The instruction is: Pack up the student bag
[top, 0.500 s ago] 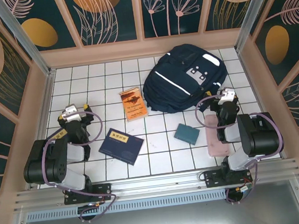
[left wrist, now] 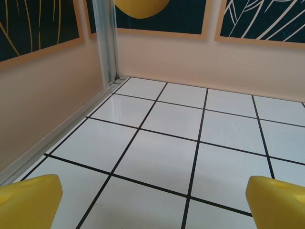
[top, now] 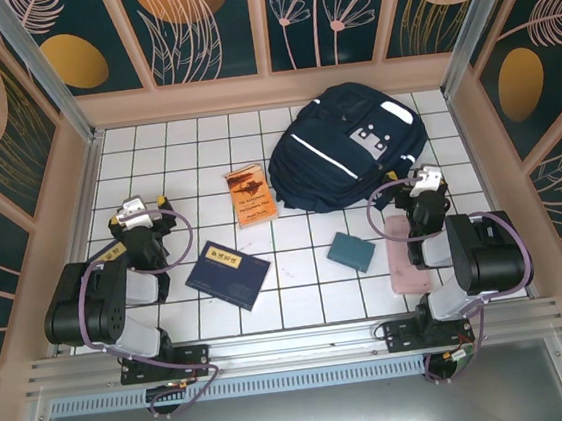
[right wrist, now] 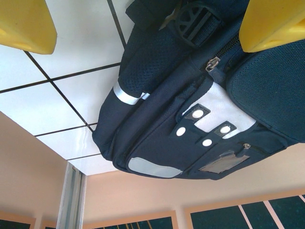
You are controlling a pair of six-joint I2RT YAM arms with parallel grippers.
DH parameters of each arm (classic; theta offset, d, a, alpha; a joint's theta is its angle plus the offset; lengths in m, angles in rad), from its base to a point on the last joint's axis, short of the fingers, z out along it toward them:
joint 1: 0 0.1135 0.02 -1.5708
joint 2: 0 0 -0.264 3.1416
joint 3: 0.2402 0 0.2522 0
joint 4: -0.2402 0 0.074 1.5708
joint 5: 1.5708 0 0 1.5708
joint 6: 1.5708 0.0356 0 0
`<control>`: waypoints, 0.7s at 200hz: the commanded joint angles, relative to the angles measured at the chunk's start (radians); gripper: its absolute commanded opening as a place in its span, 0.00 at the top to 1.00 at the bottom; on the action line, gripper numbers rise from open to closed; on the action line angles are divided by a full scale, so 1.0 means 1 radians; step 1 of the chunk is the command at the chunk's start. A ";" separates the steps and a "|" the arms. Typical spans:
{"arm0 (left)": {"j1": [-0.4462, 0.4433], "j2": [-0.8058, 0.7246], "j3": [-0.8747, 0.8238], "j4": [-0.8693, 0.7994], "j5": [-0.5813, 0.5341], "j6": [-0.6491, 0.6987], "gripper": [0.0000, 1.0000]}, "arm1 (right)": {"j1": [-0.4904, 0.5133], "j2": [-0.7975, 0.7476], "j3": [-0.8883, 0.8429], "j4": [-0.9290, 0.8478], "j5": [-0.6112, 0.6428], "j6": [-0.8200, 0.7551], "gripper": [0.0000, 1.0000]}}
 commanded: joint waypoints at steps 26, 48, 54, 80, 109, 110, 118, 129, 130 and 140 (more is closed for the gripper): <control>0.005 -0.002 0.008 0.034 0.017 -0.015 0.01 | -0.005 0.003 0.008 0.038 -0.005 0.015 0.01; 0.005 -0.006 0.001 0.042 0.017 -0.013 0.01 | -0.009 0.001 0.004 0.043 -0.014 0.015 0.01; 0.005 -0.007 0.001 0.045 0.014 -0.012 0.01 | -0.009 -0.005 0.007 0.032 -0.005 0.017 0.01; 0.005 -0.113 0.037 -0.111 0.117 0.027 0.01 | -0.007 -0.122 0.067 -0.172 0.046 0.032 0.01; 0.005 -0.257 0.121 -0.329 0.122 0.004 0.01 | 0.009 -0.255 0.151 -0.387 0.137 0.079 0.01; 0.005 -0.260 0.124 -0.335 0.121 0.001 0.01 | 0.009 -0.259 0.156 -0.391 0.140 0.082 0.01; 0.005 -0.292 0.153 -0.390 0.120 -0.034 0.01 | 0.016 -0.290 0.194 -0.473 0.159 0.119 0.01; 0.005 -0.322 0.225 -0.534 0.127 -0.099 0.01 | 0.017 -0.312 0.276 -0.649 0.183 0.211 0.01; 0.005 -0.324 0.233 -0.541 0.127 -0.105 0.01 | 0.016 -0.314 0.286 -0.670 0.183 0.215 0.01; 0.005 -0.331 0.319 -0.665 0.134 -0.189 0.01 | 0.016 -0.303 0.396 -0.868 0.184 0.307 0.01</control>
